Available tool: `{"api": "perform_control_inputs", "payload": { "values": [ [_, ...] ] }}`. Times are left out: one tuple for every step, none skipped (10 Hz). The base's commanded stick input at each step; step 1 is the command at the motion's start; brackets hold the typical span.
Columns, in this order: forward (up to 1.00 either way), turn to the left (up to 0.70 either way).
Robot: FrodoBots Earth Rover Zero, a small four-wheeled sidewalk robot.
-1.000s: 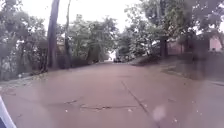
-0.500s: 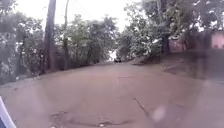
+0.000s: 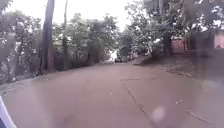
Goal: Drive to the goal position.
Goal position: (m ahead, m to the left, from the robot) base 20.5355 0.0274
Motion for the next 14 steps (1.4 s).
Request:
{"api": "perform_control_inputs", "payload": {
  "values": [
    [0.7, 0.0],
    [0.7, 0.0],
    [0.7, 0.0],
    [0.7, 0.0],
    [0.7, 0.0],
    [0.7, 0.0],
    [0.7, 0.0],
    [0.7, 0.0],
    [0.7, 0.0],
    [0.7, 0.0],
    [0.7, 0.0],
    [0.7, 0.0],
    [0.7, 0.0],
    [0.7, 0.0]
  ]
}}
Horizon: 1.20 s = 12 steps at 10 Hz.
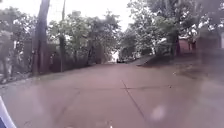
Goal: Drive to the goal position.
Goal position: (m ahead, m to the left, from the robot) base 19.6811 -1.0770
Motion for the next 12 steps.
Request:
{"api": "perform_control_inputs", "payload": {
  "values": [
    [0.7, 0.0],
    [0.7, 0.0],
    [0.7, 0.0],
    [0.7, 0.0],
    [0.7, 0.0],
    [0.7, 0.0],
    [0.7, 0.0],
    [0.7, 0.0],
    [0.7, 0.0],
    [0.7, 0.0],
    [0.7, 0.0],
    [0.7, 0.0]
  ]
}}
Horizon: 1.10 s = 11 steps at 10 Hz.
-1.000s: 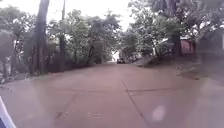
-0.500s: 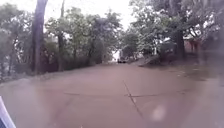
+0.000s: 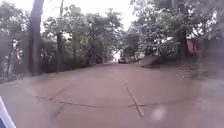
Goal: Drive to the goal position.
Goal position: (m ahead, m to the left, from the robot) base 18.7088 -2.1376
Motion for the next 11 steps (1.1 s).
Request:
{"api": "perform_control_inputs", "payload": {
  "values": [
    [0.7, 0.0],
    [0.7, 0.0],
    [0.7, 0.0],
    [0.7, 0.0],
    [0.7, 0.0],
    [0.7, 0.0],
    [0.7, 0.0],
    [0.7, 0.0],
    [0.7, 0.0],
    [0.7, 0.0],
    [0.7, 0.0]
  ]
}}
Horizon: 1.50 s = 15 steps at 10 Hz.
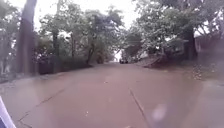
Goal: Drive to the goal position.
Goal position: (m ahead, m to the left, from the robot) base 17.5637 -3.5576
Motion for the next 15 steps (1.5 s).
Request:
{"api": "perform_control_inputs", "payload": {
  "values": [
    [0.7, 0.0],
    [0.7, 0.0],
    [0.7, 0.0],
    [0.7, 0.0],
    [0.7, 0.0],
    [0.7, 0.0],
    [0.7, 0.0],
    [0.7, 0.0],
    [0.7, 0.0],
    [0.7, 0.0],
    [0.7, -0.06],
    [0.7, -0.25],
    [0.7, -0.35],
    [0.7, -0.35],
    [0.7, -0.35]
  ]
}}
